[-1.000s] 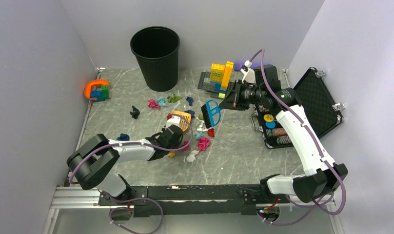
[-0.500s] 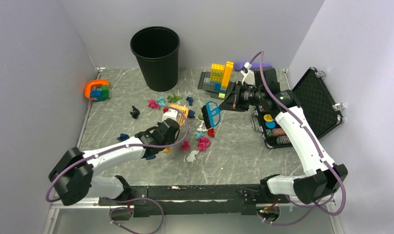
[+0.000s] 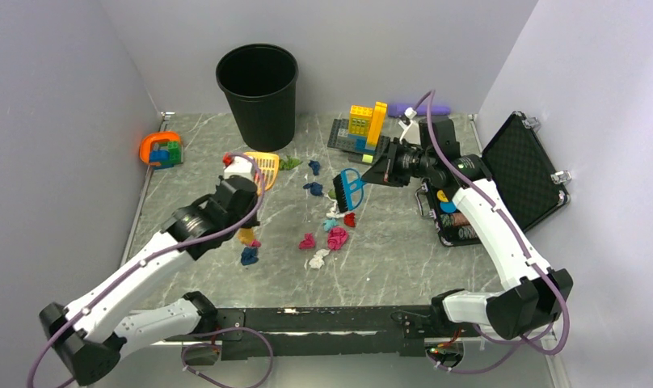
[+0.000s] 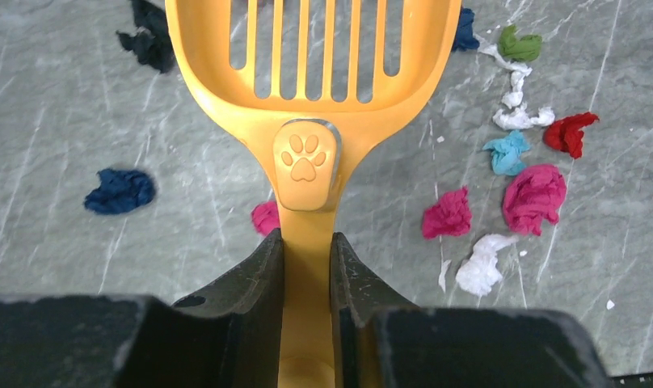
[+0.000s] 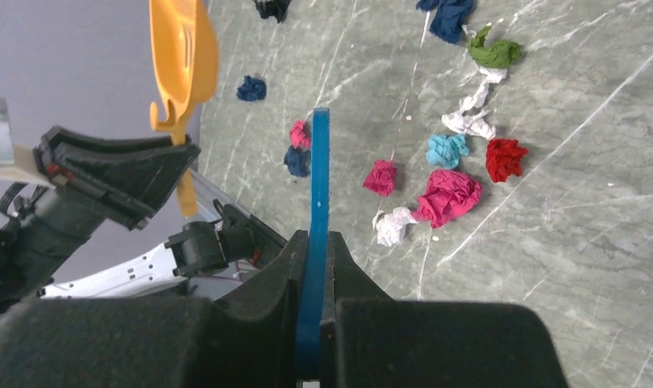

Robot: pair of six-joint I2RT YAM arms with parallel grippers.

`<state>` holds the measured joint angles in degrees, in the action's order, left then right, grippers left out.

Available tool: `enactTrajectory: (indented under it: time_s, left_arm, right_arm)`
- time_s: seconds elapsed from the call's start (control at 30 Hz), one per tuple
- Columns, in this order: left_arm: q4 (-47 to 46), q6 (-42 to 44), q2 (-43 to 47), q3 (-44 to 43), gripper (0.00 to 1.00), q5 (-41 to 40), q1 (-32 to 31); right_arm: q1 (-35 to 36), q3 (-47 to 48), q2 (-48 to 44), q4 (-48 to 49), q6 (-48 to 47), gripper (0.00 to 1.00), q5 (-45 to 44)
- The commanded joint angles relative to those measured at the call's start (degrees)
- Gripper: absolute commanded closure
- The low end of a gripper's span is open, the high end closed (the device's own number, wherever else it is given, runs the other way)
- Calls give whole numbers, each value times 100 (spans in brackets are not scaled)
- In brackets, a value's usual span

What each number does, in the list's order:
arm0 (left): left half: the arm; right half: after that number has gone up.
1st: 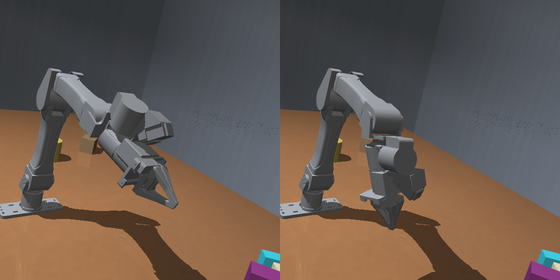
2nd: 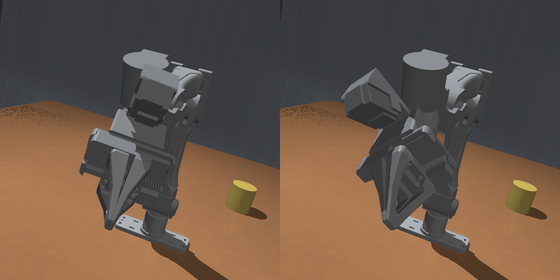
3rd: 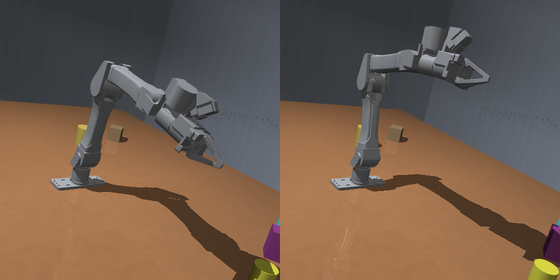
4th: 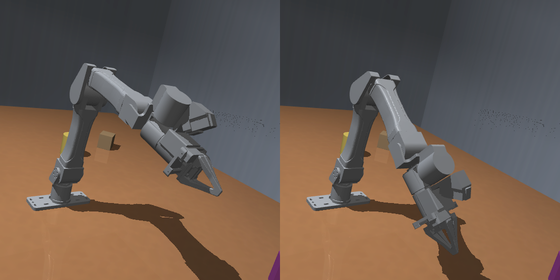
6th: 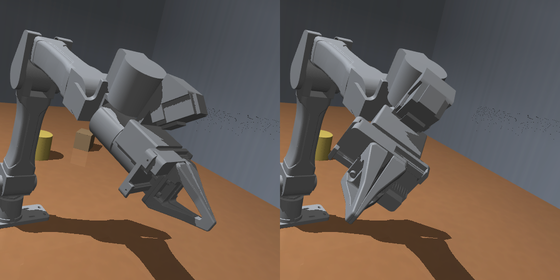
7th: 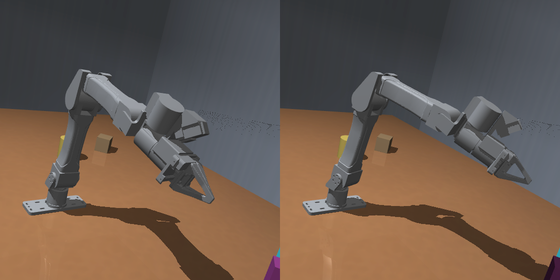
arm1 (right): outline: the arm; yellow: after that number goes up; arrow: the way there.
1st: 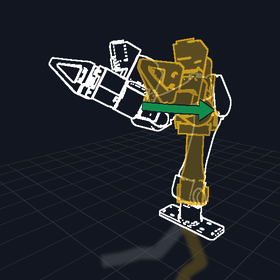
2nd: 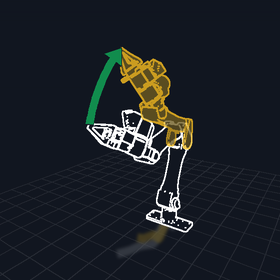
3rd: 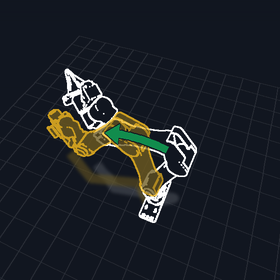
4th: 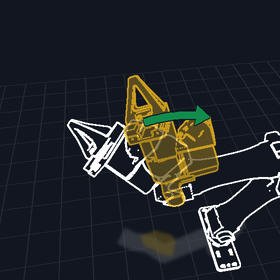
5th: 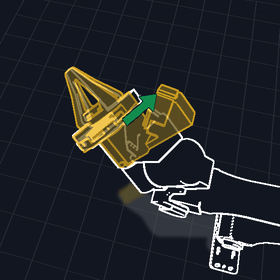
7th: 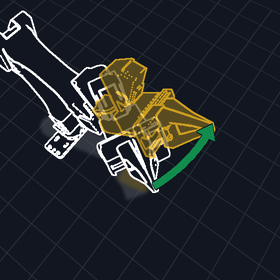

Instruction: Sweep away the paper scraps from the table

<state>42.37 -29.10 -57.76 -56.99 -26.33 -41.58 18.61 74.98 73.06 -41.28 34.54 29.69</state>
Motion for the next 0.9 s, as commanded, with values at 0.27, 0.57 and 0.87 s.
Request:
enactTrajectory:
  time_s: [0.27,0.57,0.87]
  left_arm:
    - [1620,-727,1581,-166,100,-662,122]
    - [2064,-1195,2462,-55,100,-646,126]
    - [2805,-1666,2878,-367,100,-1269,126]
  right_arm:
    - [-461,-576,8,1485,846,100,624]
    - [1019,651,1251,1435,839,100,-423]
    - [2817,2462,3701,2122,1453,100,-389]
